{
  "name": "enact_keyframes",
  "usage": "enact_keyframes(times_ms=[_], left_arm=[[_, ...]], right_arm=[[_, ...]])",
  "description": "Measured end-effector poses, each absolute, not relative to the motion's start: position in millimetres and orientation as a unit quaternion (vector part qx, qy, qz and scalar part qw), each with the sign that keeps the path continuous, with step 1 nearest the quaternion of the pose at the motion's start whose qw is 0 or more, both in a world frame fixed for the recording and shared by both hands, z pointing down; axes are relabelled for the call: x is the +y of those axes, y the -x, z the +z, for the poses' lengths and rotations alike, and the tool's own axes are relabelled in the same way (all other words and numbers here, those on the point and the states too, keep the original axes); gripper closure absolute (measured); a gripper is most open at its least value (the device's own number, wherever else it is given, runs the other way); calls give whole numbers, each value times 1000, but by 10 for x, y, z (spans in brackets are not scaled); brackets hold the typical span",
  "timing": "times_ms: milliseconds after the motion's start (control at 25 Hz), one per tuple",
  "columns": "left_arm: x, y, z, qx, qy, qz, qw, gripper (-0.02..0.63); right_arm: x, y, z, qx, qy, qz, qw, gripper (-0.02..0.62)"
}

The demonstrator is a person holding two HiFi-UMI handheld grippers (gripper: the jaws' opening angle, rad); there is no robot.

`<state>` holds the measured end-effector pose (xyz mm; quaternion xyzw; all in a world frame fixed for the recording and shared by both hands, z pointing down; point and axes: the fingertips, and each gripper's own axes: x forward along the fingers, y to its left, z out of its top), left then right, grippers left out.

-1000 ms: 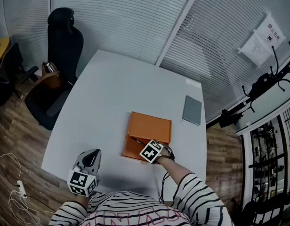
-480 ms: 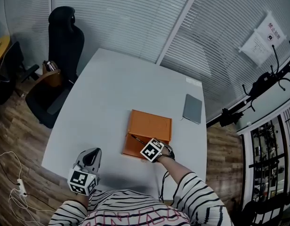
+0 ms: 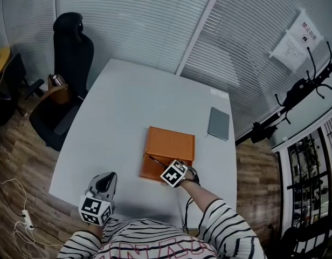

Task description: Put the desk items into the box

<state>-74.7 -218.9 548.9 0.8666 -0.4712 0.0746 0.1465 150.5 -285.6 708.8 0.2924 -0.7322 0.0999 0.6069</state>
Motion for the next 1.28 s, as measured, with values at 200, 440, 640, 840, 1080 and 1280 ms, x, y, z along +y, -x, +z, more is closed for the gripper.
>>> enact_keyframes(times_ms=[200,440,640,840,1080,1280], left_arm=[[-2121,698,5468,-463,-871,77,145,584],[-2012,583,5460,-453,-876,86,140,584],[-1914,468,5438,-441,-882,92,139,584],[-1807,337,5403,-430,-888,95,130,584],[-1710,156,5315,-418,-896,98,115,584],[-1590,68,5262,-412,-899,96,112,584]], right_arm=[[-2843,-1489,6939,-748,-329,101,568,454],[-2796,-1561,6568,-773,-411,91,475,482],[-2685,-1645,6201,-788,-473,95,384,522],[-2473,-1731,5873,-797,-513,111,298,535],[-2192,-1852,5493,-801,-545,115,218,555],[-1876,-1882,5241,-811,-550,116,162,563]])
